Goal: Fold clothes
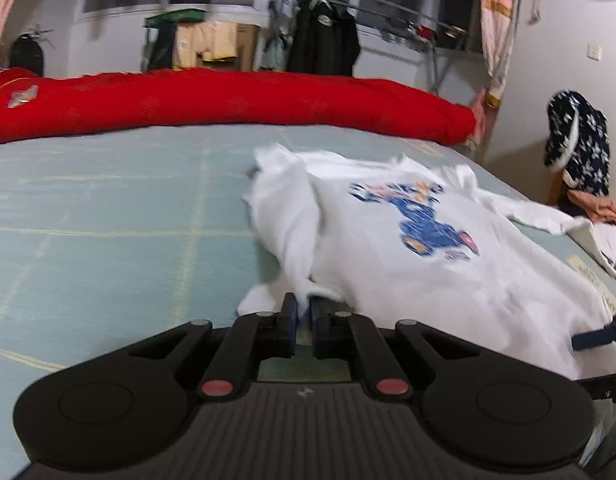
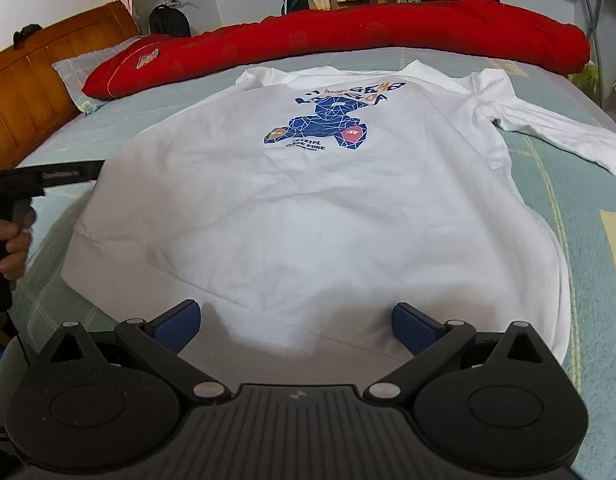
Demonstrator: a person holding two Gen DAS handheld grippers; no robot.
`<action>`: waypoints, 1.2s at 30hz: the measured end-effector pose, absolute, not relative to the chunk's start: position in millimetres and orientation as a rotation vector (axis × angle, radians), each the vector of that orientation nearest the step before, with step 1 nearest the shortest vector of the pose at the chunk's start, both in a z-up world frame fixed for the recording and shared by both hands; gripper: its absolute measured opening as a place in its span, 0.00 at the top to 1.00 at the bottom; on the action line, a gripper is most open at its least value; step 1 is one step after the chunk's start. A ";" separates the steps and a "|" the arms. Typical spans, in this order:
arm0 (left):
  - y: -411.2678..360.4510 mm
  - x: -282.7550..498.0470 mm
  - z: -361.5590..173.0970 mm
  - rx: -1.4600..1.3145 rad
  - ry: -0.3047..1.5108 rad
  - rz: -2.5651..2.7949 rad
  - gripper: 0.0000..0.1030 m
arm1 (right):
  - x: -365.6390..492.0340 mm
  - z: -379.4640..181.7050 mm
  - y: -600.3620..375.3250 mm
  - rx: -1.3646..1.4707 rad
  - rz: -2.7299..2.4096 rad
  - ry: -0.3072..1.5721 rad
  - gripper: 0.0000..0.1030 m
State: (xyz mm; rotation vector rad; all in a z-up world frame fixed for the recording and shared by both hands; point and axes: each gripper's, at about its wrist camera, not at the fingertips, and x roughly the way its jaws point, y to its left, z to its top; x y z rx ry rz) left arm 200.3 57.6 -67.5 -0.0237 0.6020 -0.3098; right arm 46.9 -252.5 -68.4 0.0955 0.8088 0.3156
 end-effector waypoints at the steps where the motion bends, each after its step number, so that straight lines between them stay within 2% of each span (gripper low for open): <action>1: 64.1 200.7 -64.7 -0.026 0.597 -0.291 0.96 | 46.8 -68.6 -253.1 0.100 0.317 0.807 0.00; 4: 83.6 202.1 -56.2 -0.032 0.583 -0.236 1.00 | 46.7 -68.9 -253.0 0.100 0.317 0.804 0.00; 8: 110.8 209.3 -51.1 -0.103 0.591 -0.227 1.00 | 45.4 -69.0 -252.0 0.092 0.315 0.803 0.00; 9: 118.0 212.8 -51.8 -0.140 0.600 -0.244 0.96 | 45.1 -69.1 -252.0 0.092 0.315 0.802 0.00; 11: 121.6 216.1 -59.3 -0.203 0.625 -0.291 0.74 | 45.0 -69.0 -251.8 0.091 0.314 0.802 0.00; 12: 118.2 216.2 -64.2 -0.214 0.635 -0.317 0.57 | 45.1 -69.0 -251.6 0.090 0.314 0.803 0.00; 15: 104.9 217.4 -78.1 -0.206 0.658 -0.373 0.54 | 45.5 -68.8 -250.9 0.088 0.312 0.804 0.00; 18: 87.1 226.8 -95.1 -0.188 0.722 -0.380 0.57 | 46.4 -68.7 -250.1 0.084 0.309 0.808 0.00; 21: 64.8 224.5 -100.7 -0.098 0.699 -0.378 0.60 | 45.9 -69.2 -248.3 0.073 0.306 0.809 0.00; 23: 55.5 222.2 -100.1 -0.062 0.691 -0.382 0.77 | 45.1 -69.7 -247.5 0.067 0.305 0.808 0.00; 24: 54.2 221.2 -99.8 -0.069 0.693 -0.386 0.90 | 45.0 -69.8 -247.4 0.065 0.304 0.808 0.00; 25: 52.9 220.2 -99.5 -0.076 0.694 -0.390 0.92 | 44.9 -69.8 -247.2 0.063 0.304 0.809 0.00; 36: 103.7 199.1 -31.8 -0.052 0.518 -0.229 0.93 | 44.2 -70.1 -252.1 0.083 0.312 0.801 0.00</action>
